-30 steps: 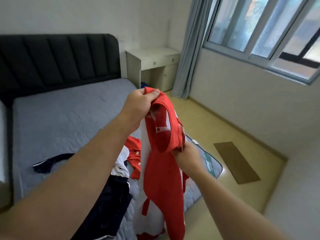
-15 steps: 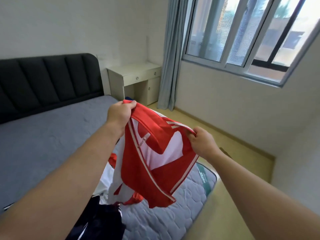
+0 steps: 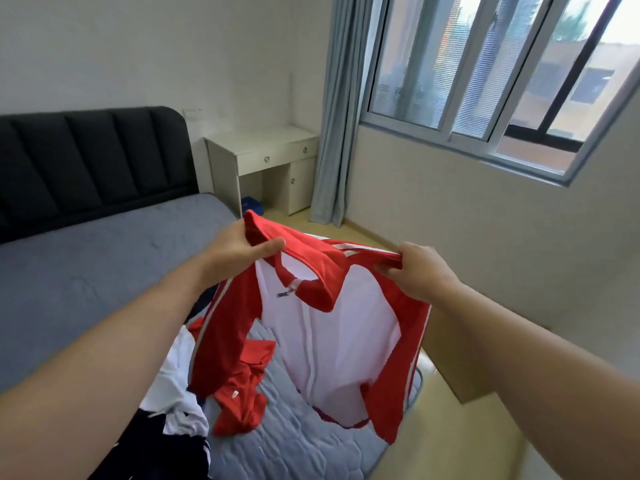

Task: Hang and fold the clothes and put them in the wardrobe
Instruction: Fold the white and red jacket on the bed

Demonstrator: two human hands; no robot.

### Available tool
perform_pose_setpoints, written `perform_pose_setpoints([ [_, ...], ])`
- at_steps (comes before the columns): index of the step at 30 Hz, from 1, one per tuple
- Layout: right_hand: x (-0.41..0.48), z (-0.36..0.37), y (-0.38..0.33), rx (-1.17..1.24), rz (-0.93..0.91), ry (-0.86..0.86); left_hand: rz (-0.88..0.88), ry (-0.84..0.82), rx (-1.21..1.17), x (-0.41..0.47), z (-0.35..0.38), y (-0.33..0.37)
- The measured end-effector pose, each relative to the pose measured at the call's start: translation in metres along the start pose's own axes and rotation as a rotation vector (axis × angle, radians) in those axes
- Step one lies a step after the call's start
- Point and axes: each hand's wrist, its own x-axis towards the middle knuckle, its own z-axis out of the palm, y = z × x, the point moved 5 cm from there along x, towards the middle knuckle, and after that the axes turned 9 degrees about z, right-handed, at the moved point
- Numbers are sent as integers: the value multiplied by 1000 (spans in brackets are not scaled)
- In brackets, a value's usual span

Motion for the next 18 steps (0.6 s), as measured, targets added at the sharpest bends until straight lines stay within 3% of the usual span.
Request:
perform_pose_setpoints([
  [2, 15, -8, 19, -76, -21, 21, 105, -107, 394, 5, 20, 5],
  [4, 28, -16, 38, -120, -80, 21, 69, -117, 678, 9, 39, 4],
  [6, 42, -24, 54, -175, -149, -1, 90, -45, 750, 14, 55, 4],
  [10, 72, -43, 88, -227, -209, -69, 48, 115, 655, 20, 76, 11],
  [15, 106, -33, 107, -324, -360, -157, -36, 14, 829, 31, 97, 0],
  [18, 135, -23, 109, -378, -402, -220, -309, -18, 999, 40, 91, -20],
])
